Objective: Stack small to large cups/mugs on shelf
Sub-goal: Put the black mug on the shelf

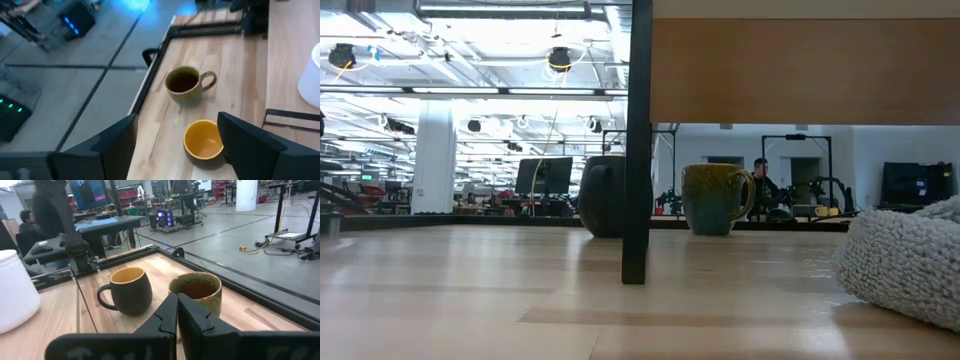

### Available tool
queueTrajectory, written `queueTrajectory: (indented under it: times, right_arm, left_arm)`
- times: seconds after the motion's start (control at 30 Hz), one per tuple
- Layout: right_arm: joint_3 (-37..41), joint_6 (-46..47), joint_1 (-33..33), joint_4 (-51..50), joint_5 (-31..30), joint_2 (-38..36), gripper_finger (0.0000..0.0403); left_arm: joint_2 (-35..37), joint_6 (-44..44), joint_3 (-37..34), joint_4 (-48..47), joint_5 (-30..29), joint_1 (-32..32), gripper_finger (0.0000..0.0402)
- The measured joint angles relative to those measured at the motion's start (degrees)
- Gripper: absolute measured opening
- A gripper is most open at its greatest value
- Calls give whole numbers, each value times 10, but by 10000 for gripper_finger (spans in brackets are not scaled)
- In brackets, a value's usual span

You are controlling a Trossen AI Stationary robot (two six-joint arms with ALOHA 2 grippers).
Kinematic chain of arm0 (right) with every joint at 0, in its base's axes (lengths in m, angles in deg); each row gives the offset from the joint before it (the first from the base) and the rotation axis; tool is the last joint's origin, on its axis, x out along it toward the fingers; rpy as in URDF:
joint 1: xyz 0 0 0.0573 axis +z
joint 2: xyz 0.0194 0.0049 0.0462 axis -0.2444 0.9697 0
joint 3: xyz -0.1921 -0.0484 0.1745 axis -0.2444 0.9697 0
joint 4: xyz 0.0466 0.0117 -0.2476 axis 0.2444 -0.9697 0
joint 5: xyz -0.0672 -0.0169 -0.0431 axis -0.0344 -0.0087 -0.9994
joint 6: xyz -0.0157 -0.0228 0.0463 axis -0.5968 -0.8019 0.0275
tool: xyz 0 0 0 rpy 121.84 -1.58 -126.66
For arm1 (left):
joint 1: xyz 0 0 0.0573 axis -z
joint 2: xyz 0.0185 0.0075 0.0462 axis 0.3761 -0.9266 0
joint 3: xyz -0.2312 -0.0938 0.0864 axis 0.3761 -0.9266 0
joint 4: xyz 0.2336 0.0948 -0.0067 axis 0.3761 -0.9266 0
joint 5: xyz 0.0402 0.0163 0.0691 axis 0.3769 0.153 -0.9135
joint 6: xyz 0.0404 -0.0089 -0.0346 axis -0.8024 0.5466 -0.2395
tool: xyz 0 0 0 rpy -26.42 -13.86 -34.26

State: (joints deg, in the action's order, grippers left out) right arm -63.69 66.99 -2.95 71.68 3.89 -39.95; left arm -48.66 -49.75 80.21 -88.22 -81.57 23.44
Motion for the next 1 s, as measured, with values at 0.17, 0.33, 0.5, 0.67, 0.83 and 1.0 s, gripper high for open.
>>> queueTrajectory:
  times: [0.17,0.33,0.5,0.67,0.83,1.0]
  right_arm:
    - [0,0,0,0,7,0,33]
    - [0,0,0,0,8,0,33]
    - [0,4,0,0,8,0,33]
    - [0,4,0,1,8,0,33]
    - [0,4,0,1,8,0,33]
    - [0,1,0,1,8,0,33]
  left_arm:
    - [132,15,-183,113,4,0,266]
    - [249,40,-342,196,4,0,266]
    - [355,61,-496,285,11,2,266]
    - [446,64,-629,375,19,2,266]
    - [524,88,-707,399,19,2,266]
    - [592,103,-760,403,19,2,266]
